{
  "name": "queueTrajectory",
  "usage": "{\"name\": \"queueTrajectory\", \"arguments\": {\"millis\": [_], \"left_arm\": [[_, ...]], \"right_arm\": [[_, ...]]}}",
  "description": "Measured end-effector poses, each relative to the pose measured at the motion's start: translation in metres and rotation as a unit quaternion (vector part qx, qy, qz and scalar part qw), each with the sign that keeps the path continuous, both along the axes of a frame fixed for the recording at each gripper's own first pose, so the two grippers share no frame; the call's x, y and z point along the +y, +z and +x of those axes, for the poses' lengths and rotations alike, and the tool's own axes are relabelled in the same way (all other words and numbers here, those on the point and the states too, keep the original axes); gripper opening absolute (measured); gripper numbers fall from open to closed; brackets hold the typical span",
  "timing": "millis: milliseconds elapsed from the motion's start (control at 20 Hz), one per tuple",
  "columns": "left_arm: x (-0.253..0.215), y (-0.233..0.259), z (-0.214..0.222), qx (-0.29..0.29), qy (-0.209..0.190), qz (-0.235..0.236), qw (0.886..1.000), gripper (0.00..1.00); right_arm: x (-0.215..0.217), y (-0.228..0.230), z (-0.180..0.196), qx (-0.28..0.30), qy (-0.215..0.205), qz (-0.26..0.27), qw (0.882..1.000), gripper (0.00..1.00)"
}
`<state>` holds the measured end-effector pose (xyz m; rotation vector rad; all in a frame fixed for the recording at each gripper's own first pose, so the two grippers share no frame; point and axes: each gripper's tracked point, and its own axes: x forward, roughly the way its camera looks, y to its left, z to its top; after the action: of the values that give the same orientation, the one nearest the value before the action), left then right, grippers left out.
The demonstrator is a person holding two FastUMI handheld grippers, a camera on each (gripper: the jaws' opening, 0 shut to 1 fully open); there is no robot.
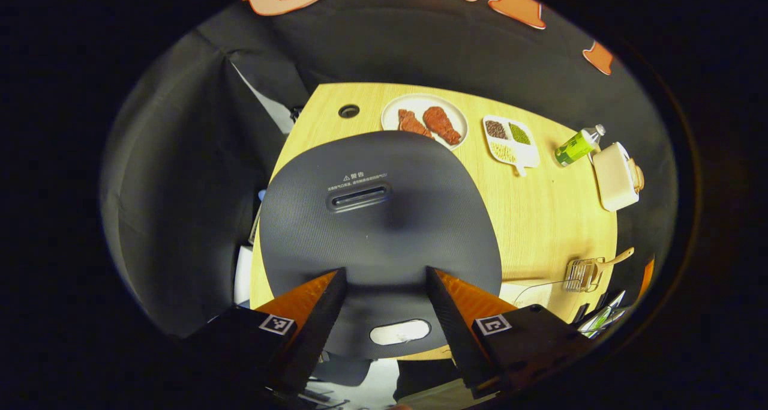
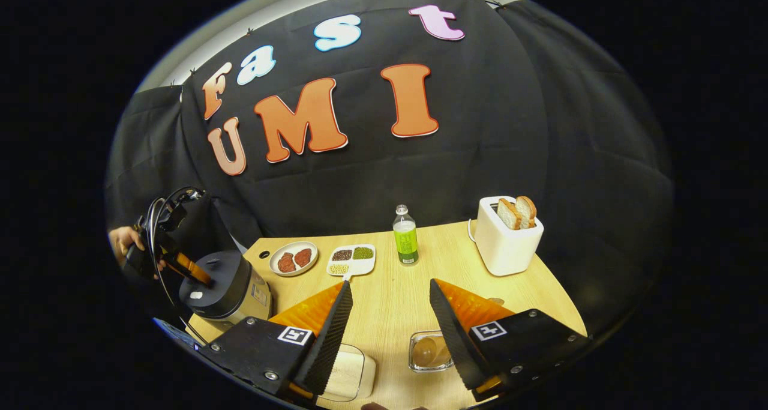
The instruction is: Close the left gripper, press the button to open the rice cooker; take a wooden spoon from the chopstick holder with the right hand, scoop a spoonful of rice and pour it into the rice cooker, then put the wooden spoon back into the chopstick holder.
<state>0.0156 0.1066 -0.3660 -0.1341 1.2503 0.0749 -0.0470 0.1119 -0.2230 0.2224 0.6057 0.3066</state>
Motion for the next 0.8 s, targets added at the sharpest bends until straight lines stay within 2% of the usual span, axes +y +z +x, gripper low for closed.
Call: {"name": "queueTrajectory", "arguments": {"millis": [200, 250, 300, 350, 450, 500, 550, 600, 650, 700, 750, 800], "left_arm": [[0.002, 0.006, -0.001, -0.127, 0.045, 0.037, 0.990, 0.95], [-0.004, 0.012, -0.004, -0.155, 0.052, 0.045, 0.985, 0.94], [-0.009, 0.024, -0.004, -0.191, 0.056, 0.055, 0.979, 0.89], [-0.012, 0.040, -0.005, -0.229, 0.056, 0.065, 0.970, 0.89], [-0.029, 0.075, -0.012, -0.298, 0.042, 0.081, 0.950, 0.88], [-0.039, 0.091, -0.016, -0.332, 0.029, 0.089, 0.938, 0.93], [-0.045, 0.107, -0.021, -0.362, 0.013, 0.105, 0.926, 0.88], [-0.050, 0.122, -0.025, -0.384, -0.002, 0.120, 0.916, 0.93], [-0.057, 0.134, -0.029, -0.401, -0.013, 0.126, 0.907, 0.87], [-0.066, 0.146, -0.032, -0.415, -0.022, 0.122, 0.901, 1.00], [-0.074, 0.159, -0.034, -0.425, -0.026, 0.118, 0.897, 0.87], [-0.080, 0.169, -0.035, -0.433, -0.026, 0.112, 0.894, 0.90]], "right_arm": [[0.013, 0.017, 0.010, -0.032, 0.009, 0.005, 0.999, 0.81], [0.015, 0.022, 0.013, -0.040, 0.013, 0.004, 0.999, 0.81], [0.018, 0.026, 0.015, -0.049, 0.017, 0.002, 0.999, 0.81], [0.022, 0.033, 0.017, -0.059, 0.021, -0.001, 0.998, 0.81], [0.030, 0.047, 0.020, -0.082, 0.026, -0.001, 0.996, 0.81], [0.033, 0.053, 0.021, -0.094, 0.027, -0.001, 0.995, 0.81], [0.037, 0.060, 0.021, -0.104, 0.030, -0.002, 0.994, 0.81], [0.042, 0.065, 0.020, -0.112, 0.034, -0.002, 0.993, 0.81], [0.047, 0.070, 0.019, -0.118, 0.039, 0.001, 0.992, 0.81], [0.050, 0.077, 0.017, -0.125, 0.044, 0.004, 0.991, 0.81], [0.053, 0.084, 0.018, -0.134, 0.045, 0.004, 0.990, 0.81], [0.054, 0.092, 0.019, -0.144, 0.046, 0.007, 0.988, 0.81]]}}
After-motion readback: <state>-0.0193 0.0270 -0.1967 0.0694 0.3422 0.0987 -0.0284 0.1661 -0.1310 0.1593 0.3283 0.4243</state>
